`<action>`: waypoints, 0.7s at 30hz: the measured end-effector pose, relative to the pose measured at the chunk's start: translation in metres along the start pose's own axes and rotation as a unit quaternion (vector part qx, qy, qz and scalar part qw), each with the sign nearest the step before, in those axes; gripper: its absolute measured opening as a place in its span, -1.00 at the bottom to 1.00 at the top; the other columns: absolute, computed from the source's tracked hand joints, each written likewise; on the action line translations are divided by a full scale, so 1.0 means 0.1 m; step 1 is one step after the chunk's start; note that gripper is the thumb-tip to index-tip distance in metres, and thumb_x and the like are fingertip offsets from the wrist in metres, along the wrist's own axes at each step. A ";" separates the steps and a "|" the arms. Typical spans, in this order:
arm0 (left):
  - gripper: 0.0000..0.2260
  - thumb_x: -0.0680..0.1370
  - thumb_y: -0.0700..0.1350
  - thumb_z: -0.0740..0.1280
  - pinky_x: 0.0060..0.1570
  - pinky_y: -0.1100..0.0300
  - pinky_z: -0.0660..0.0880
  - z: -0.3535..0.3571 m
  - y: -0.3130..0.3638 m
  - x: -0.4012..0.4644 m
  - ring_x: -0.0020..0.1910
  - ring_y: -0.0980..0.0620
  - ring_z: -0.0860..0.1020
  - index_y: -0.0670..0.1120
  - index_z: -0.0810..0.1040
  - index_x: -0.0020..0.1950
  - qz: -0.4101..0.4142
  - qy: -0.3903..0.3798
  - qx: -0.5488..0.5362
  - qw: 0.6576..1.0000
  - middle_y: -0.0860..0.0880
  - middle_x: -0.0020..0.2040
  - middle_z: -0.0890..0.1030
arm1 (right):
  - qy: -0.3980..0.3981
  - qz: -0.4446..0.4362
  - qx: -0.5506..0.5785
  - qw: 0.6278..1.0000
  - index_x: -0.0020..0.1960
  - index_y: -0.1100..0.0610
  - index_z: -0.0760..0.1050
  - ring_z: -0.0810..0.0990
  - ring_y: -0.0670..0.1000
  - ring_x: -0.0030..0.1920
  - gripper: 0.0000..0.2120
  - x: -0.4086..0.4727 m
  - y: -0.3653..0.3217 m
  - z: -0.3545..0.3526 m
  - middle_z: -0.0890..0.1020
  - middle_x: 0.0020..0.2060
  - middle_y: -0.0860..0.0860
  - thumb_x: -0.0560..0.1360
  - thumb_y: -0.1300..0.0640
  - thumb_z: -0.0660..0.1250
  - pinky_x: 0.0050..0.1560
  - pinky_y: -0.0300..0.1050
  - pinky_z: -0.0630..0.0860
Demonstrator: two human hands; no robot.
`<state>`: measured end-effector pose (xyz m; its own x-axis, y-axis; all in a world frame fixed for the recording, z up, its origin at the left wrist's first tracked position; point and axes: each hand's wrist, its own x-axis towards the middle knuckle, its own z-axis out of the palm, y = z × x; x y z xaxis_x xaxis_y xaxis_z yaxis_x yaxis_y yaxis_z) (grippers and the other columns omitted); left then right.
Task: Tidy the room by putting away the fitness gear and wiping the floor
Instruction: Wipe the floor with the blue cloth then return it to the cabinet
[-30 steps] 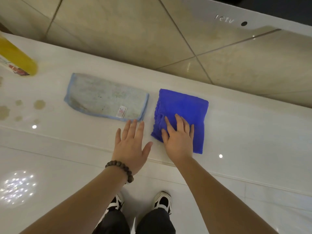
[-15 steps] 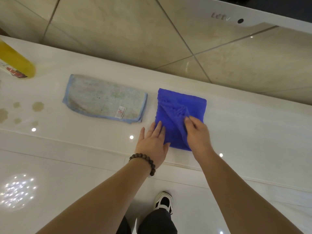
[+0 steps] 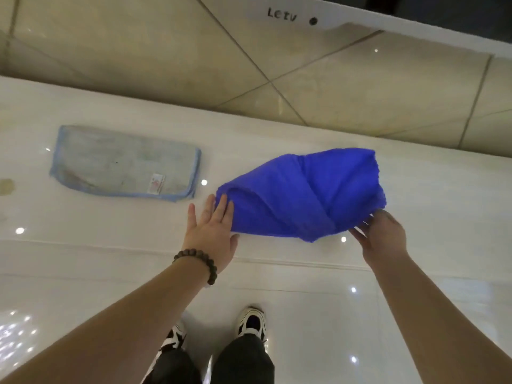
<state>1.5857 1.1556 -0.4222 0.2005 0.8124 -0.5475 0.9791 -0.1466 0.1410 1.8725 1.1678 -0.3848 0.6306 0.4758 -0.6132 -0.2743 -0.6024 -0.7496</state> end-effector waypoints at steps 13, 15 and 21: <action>-0.52 0.64 0.02 0.06 0.50 -0.13 -0.18 0.00 0.23 0.10 0.56 -0.02 -0.09 -0.06 0.12 0.54 -0.008 0.107 -0.055 0.993 -0.03 0.56 0.12 | -0.251 -0.421 -0.530 0.692 0.47 0.02 0.25 0.27 0.07 0.39 -0.36 -0.23 0.43 0.39 0.31 0.41 0.05 0.47 -0.09 0.37 0.36 -0.04 0.27; -0.54 0.63 -0.03 0.09 0.50 -0.10 -0.16 -0.01 0.29 0.20 0.55 -0.01 -0.02 -0.03 0.16 0.53 -0.004 0.139 -0.105 0.985 0.00 0.54 0.17 | -0.271 -0.430 -0.610 0.608 0.55 -0.11 -0.08 0.03 0.06 0.51 -0.16 -0.25 0.52 0.50 0.02 0.54 0.00 0.45 -0.18 0.35 0.47 0.04 0.11; -0.78 0.60 0.08 0.18 0.23 -0.05 0.32 -0.19 0.40 0.57 0.18 -0.08 0.42 -0.05 0.46 -0.07 -0.088 0.220 -0.283 0.929 -0.02 0.02 0.55 | -0.234 -0.440 -0.597 0.629 0.46 -0.16 0.27 0.08 0.04 0.51 -0.57 -0.18 0.61 0.58 0.13 0.53 -0.05 0.60 -0.06 0.16 0.45 0.01 0.05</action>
<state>1.6358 1.2073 -0.4319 -0.1162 0.9663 -0.2297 0.7952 0.2291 0.5613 1.8026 1.1597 -0.4337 -0.2031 0.9299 -0.3068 0.9478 0.1081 -0.3001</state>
